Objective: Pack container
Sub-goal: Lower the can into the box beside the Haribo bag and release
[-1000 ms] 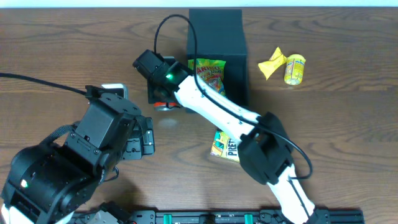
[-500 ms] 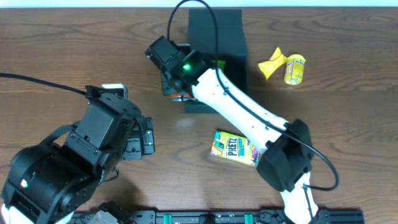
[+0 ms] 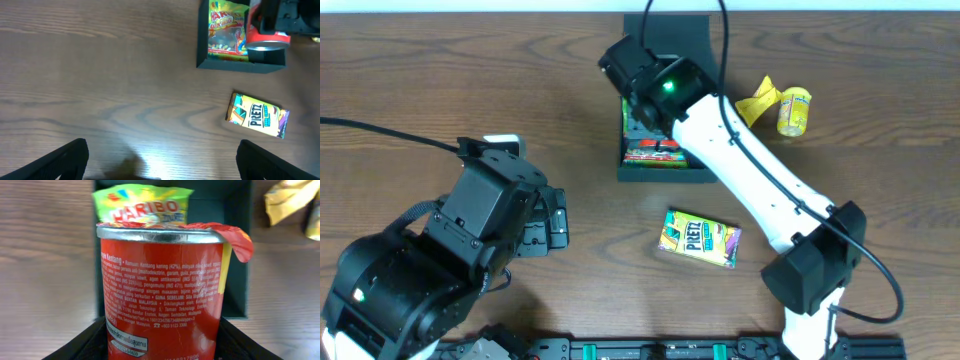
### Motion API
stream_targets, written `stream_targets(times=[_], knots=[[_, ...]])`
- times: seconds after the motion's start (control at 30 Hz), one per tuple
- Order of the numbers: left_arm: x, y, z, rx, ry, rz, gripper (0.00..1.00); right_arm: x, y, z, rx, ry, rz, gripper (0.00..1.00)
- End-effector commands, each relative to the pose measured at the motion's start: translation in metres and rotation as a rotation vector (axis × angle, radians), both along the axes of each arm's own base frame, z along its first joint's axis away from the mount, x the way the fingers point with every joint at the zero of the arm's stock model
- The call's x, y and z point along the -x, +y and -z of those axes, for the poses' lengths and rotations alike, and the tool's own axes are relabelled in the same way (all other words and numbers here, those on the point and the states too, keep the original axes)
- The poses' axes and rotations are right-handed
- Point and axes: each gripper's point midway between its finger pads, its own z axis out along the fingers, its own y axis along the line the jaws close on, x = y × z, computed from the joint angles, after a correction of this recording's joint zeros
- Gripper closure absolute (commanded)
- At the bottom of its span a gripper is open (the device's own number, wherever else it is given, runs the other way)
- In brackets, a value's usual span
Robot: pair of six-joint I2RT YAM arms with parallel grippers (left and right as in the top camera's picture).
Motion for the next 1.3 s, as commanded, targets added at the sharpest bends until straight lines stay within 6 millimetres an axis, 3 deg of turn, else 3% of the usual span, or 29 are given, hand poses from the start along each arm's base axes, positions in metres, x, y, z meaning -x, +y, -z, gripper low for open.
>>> stream_targets(times=[0.0, 0.2, 0.33, 0.53, 0.97, 1.27], knots=[[0.0, 0.0, -0.003, 0.002, -0.007, 0.009, 0.05, 0.001, -0.024, -0.008, 0.024, -0.021, 0.024, 0.41], [0.0, 0.0, -0.003, 0.002, -0.007, 0.009, 0.05, 0.011, -0.055, 0.018, 0.029, 0.001, 0.062, 0.41], [0.0, 0.0, -0.003, 0.002, -0.007, 0.009, 0.05, 0.015, -0.066, 0.038, 0.017, 0.05, 0.004, 0.41], [0.0, 0.0, -0.003, 0.002, -0.007, 0.009, 0.05, 0.012, -0.082, 0.05, 0.049, 0.08, -0.058, 0.41], [0.0, 0.0, -0.003, 0.002, -0.007, 0.01, 0.05, 0.001, -0.071, 0.056, 0.015, 0.057, -0.145, 0.41], [0.0, 0.0, -0.003, 0.002, -0.007, 0.009, 0.05, -0.001, -0.076, 0.081, 0.024, 0.079, -0.132, 0.41]])
